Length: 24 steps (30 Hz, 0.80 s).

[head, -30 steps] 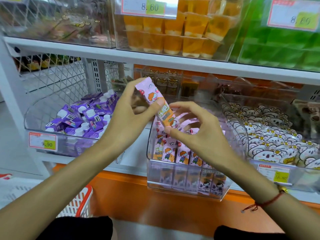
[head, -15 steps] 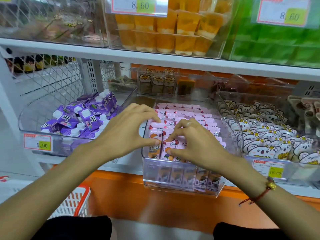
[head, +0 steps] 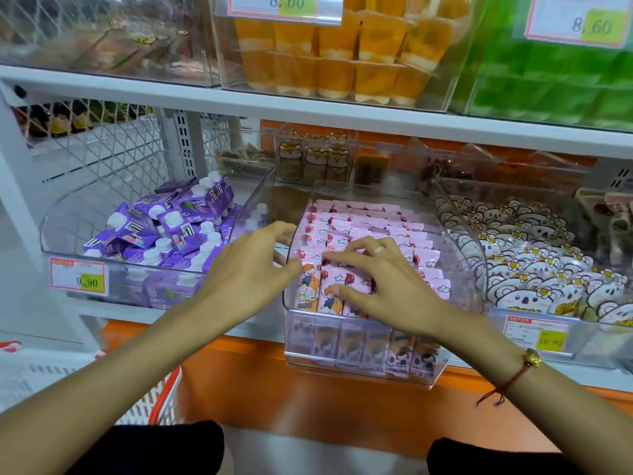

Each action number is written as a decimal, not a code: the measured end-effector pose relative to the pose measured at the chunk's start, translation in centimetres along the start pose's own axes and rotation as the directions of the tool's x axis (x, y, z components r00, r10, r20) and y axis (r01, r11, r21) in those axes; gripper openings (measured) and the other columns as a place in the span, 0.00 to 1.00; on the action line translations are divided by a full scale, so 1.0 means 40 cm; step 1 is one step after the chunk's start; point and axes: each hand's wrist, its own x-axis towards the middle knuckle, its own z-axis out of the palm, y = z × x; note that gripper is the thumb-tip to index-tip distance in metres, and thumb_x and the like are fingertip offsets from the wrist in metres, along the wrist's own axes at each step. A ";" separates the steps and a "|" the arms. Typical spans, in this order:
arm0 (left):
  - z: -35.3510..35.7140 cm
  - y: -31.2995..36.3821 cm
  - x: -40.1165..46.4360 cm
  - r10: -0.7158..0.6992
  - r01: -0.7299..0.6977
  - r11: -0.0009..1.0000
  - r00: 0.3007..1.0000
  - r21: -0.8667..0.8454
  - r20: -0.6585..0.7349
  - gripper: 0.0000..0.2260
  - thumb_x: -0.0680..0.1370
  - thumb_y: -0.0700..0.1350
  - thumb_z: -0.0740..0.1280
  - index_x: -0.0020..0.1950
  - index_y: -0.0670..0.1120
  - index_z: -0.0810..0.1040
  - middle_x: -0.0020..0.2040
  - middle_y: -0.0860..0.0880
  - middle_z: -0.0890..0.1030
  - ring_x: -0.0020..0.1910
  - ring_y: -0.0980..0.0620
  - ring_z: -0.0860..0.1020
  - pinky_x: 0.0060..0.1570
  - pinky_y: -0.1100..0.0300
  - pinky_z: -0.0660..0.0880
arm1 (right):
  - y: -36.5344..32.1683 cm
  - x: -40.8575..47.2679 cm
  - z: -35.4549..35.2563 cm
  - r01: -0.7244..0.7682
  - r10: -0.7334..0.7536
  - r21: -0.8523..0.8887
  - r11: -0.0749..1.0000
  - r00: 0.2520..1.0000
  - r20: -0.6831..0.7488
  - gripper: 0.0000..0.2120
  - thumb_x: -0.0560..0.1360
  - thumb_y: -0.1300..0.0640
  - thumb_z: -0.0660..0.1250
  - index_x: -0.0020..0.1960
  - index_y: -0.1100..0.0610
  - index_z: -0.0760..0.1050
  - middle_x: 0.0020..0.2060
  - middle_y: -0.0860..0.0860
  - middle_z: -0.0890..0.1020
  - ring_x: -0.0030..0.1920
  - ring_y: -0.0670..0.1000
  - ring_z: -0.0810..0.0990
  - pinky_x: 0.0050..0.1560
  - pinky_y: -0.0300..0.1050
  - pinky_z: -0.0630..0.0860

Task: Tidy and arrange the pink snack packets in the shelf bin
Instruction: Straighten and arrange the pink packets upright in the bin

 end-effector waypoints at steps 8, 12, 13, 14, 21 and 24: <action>-0.021 -0.020 -0.003 -0.071 0.069 0.997 0.997 -0.040 -0.039 0.10 0.76 0.52 0.68 0.56 0.59 0.74 0.47 0.66 0.76 0.38 0.64 0.77 0.42 0.61 0.72 | -0.037 0.025 0.022 0.024 -0.024 -0.030 0.999 0.999 0.025 0.22 0.78 0.44 0.61 0.71 0.42 0.67 0.64 0.48 0.70 0.63 0.49 0.62 0.57 0.41 0.61; -0.025 -0.022 0.004 -0.115 0.102 0.979 0.991 -0.179 -0.067 0.14 0.78 0.55 0.64 0.62 0.55 0.76 0.49 0.65 0.78 0.44 0.62 0.79 0.48 0.58 0.74 | -0.026 0.032 -0.006 0.025 -0.020 0.101 0.995 0.999 -0.046 0.15 0.79 0.47 0.62 0.65 0.46 0.75 0.60 0.48 0.75 0.62 0.49 0.66 0.56 0.42 0.64; -0.026 -0.022 0.008 -0.119 0.102 0.975 0.990 -0.196 -0.080 0.15 0.78 0.54 0.64 0.65 0.55 0.75 0.49 0.66 0.77 0.44 0.63 0.78 0.49 0.59 0.73 | -0.018 0.049 -0.016 0.005 0.008 0.135 0.991 0.995 -0.101 0.14 0.79 0.49 0.62 0.63 0.47 0.76 0.58 0.48 0.76 0.62 0.50 0.68 0.55 0.42 0.65; -0.026 -0.020 0.012 -0.121 0.102 0.974 0.989 -0.202 -0.085 0.16 0.79 0.53 0.63 0.66 0.55 0.74 0.49 0.66 0.78 0.44 0.62 0.78 0.48 0.60 0.72 | -0.009 0.071 -0.026 -0.018 0.040 0.144 0.989 0.988 -0.149 0.13 0.79 0.51 0.62 0.61 0.48 0.77 0.58 0.50 0.77 0.61 0.51 0.69 0.54 0.42 0.65; -0.003 -0.013 0.022 -0.111 0.093 0.966 0.992 -0.241 -0.065 0.13 0.80 0.46 0.62 0.63 0.55 0.78 0.58 0.58 0.80 0.50 0.58 0.78 0.48 0.64 0.72 | 0.065 0.286 -0.044 -0.203 0.204 -0.044 0.978 0.979 0.007 0.17 0.80 0.58 0.58 0.67 0.57 0.73 0.60 0.57 0.80 0.58 0.56 0.78 0.61 0.50 0.73; -0.001 -0.022 0.018 -0.086 0.070 0.962 0.995 -0.263 -0.049 0.13 0.80 0.48 0.62 0.64 0.57 0.76 0.59 0.60 0.79 0.51 0.60 0.77 0.48 0.64 0.69 | 0.096 0.346 -0.018 -0.258 0.263 -0.096 0.961 0.964 0.045 0.17 0.81 0.57 0.56 0.68 0.56 0.72 0.49 0.57 0.81 0.44 0.53 0.80 0.43 0.45 0.78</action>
